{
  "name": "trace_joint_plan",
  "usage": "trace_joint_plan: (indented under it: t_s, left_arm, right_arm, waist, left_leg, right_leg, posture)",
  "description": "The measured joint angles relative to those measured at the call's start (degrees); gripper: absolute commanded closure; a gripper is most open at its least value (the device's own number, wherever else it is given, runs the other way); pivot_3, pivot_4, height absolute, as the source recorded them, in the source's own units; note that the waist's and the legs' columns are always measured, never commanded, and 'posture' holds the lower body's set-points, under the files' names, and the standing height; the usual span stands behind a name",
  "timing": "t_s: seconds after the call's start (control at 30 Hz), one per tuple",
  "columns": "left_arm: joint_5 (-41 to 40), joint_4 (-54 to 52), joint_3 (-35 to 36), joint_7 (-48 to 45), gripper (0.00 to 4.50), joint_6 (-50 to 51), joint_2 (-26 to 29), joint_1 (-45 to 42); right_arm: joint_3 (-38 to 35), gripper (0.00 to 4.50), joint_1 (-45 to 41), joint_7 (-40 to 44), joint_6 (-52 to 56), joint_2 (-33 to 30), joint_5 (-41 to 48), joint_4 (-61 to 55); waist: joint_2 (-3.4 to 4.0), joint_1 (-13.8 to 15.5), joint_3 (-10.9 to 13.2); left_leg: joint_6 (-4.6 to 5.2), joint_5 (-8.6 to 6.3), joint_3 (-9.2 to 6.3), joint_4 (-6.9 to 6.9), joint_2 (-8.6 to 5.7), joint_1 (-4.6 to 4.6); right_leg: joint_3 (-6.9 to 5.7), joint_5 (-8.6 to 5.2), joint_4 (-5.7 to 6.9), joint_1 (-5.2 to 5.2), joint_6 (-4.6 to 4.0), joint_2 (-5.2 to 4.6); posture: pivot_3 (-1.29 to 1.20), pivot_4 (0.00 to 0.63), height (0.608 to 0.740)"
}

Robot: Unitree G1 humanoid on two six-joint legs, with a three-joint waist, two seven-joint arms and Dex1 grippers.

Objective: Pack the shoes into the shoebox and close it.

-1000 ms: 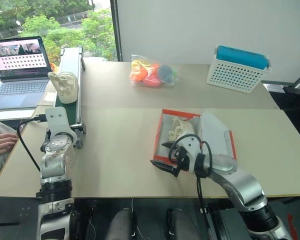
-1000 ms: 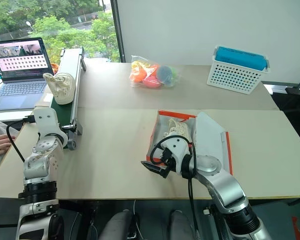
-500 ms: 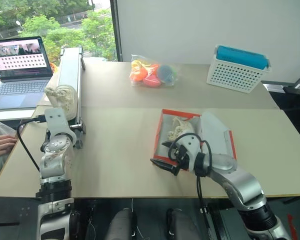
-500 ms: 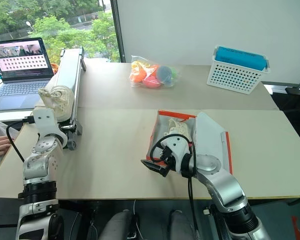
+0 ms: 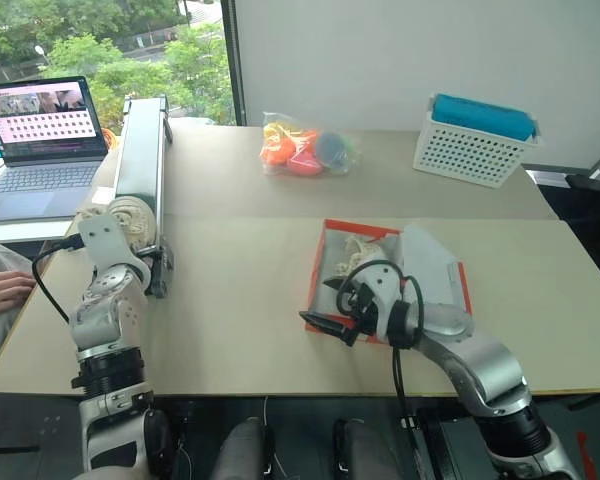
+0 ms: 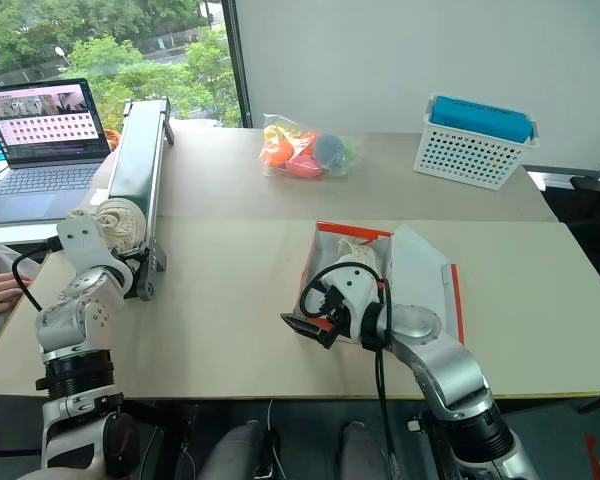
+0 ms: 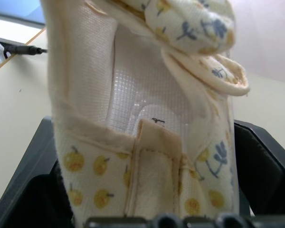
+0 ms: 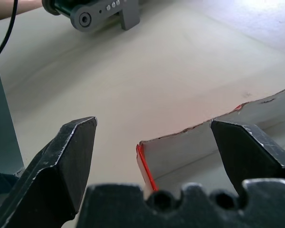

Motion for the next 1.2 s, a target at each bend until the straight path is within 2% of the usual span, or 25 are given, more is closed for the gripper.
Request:
trace_joint_plan:
  t_s: [0.07, 0.2, 0.3, 0.33, 0.47, 0.53, 0.67, 0.73, 0.87, 1.03, 1.13, 1.2]
  left_arm:
    - [-0.9, -0.4, 1.0, 0.0, 1.51, -0.1, -0.4, -0.7]
    - [-3.2, -1.0, 1.6, -2.0, 1.51, -3.4, -2.4, -0.7]
    - [-8.6, -4.9, -0.2, -7.8, 1.51, -6.3, -5.8, -0.7]
    - [-11.2, -7.8, -1.6, -10.7, 1.51, -6.3, -6.5, -0.6]
    - [-18.2, -16.2, -8.0, -17.1, 1.51, -3.9, -8.1, -0.1]
    - [-21.0, -19.2, -11.2, -19.4, 1.51, -1.4, -8.1, 2.1]
    - [-23.2, -21.6, -17.8, -22.3, 1.51, 2.4, -7.9, 5.8]
    - [-23.3, -21.9, -19.5, -22.7, 1.51, 2.6, -7.8, 5.8]
    - [-23.3, -22.6, -20.6, -23.2, 1.51, 2.4, -7.6, 5.5]
    - [-23.1, -22.3, -21.6, -23.2, 1.51, 2.4, -7.6, 4.2]
    - [-23.0, -21.9, -22.0, -23.1, 1.52, 2.4, -7.6, 4.0]
    - [-22.9, -21.7, -22.2, -23.1, 1.52, 2.4, -7.6, 4.0]
  right_arm:
    - [-1.0, 0.0, -0.6, -0.2, 0.6, 0.2, 0.6, -0.1]
    - [-1.6, 0.0, -1.6, -0.4, 1.1, 0.6, 2.0, -0.1]
    - [-2.6, 0.0, -3.1, -1.8, 2.6, 2.1, 3.1, 0.1]
    - [-4.9, 0.0, -5.0, -4.1, 5.5, 4.5, 4.7, 1.9]
    - [-14.8, 0.0, -13.6, -14.7, 15.4, 12.3, 7.7, 10.1]
    - [-24.5, 0.0, -18.5, -22.0, 22.2, 17.9, 11.7, 14.9]
    - [-37.9, 0.0, -25.7, -30.7, 32.9, 26.0, 20.4, 17.9]
    - [-41.3, 0.0, -28.4, -33.8, 36.3, 28.6, 23.7, 18.0]
    - [-43.4, 0.0, -29.6, -38.6, 40.5, 30.0, 26.6, 17.3]
    - [-41.6, 0.0, -29.0, -41.2, 41.7, 30.1, 27.0, 15.1]
    - [-40.8, 0.69, -28.2, -41.8, 41.7, 30.2, 27.5, 14.6]
    - [-40.4, 1.3, -28.2, -42.0, 41.6, 30.2, 27.8, 14.3]
  waist:
    - [0.01, 0.1, 0.0]
    - [-0.01, 0.5, 0.0]
    - [-0.16, 0.5, 0.1]
    - [-0.19, 0.2, 0.1]
    - [-0.17, -0.1, 0.1]
    - [-0.14, -0.5, 0.1]
    - [-0.08, -1.1, 0.1]
    - [-0.07, -1.3, 0.1]
    - [-0.05, -1.4, 0.1]
    - [-0.04, -1.5, 0.1]
    - [-0.04, -1.6, 0.1]
    - [-0.04, -1.6, 0.1]
  left_leg:
    - [-0.01, -0.01, -0.04, 0.01, 0.0, 0.03]
    - [-0.03, 0.0, -0.07, 0.01, -0.01, -0.15]
    - [-0.23, 0.1, -0.07, 0.07, -0.01, -0.47]
    - [-0.47, 0.22, -0.03, 0.09, -0.01, -0.51]
    - [-0.39, 0.17, 0.02, 0.08, -0.03, -0.42]
    - [-0.05, -0.03, 0.02, 0.0, 0.01, -0.37]
    - [-0.06, 0.0, 0.01, -0.06, 0.02, -0.46]
    - [-0.05, -0.01, 0.0, -0.05, 0.01, -0.45]
    - [-0.03, -0.02, -0.04, -0.05, -0.02, -0.45]
    - [-0.02, -0.03, -0.03, -0.07, -0.01, -0.45]
    - [-0.02, -0.02, -0.03, -0.06, -0.01, -0.44]
    - [-0.02, -0.02, -0.03, -0.07, -0.01, -0.45]
  right_leg:
    - [-0.01, -0.01, 0.0, 0.04, 0.0, -0.01]
    - [-0.04, 0.0, -0.03, -0.09, -0.02, -0.02]
    - [-0.06, 0.01, -0.09, -0.29, -0.03, -0.04]
    - [-0.05, 0.03, -0.09, -0.31, -0.03, -0.05]
    - [-0.04, 0.03, -0.07, -0.29, -0.04, -0.12]
    - [-0.03, 0.02, -0.02, -0.31, -0.07, -0.05]
    - [0.03, 0.0, 0.2, -0.45, -0.1, 0.08]
    - [0.03, 0.0, 0.15, -0.42, -0.1, 0.1]
    - [0.02, -0.02, 0.04, -0.37, -0.08, 0.1]
    - [0.03, -0.02, 0.03, -0.38, -0.07, 0.13]
    - [0.05, -0.02, 0.02, -0.39, -0.07, 0.13]
    - [0.05, -0.03, 0.01, -0.4, -0.07, 0.13]
  posture:
    - [0.0, 0.15, 0.708]
    - [0.0, 0.15, 0.708]
    - [0.0, 0.15, 0.708]
    - [0.0, 0.15, 0.708]
    - [0.0, 0.15, 0.708]
    - [0.0, 0.15, 0.708]
    - [0.0, 0.15, 0.708]
    - [0.0, 0.15, 0.708]
    - [0.0, 0.15, 0.708]
    - [0.0, 0.15, 0.708]
    - [0.0, 0.15, 0.708]
    - [0.0, 0.15, 0.708]
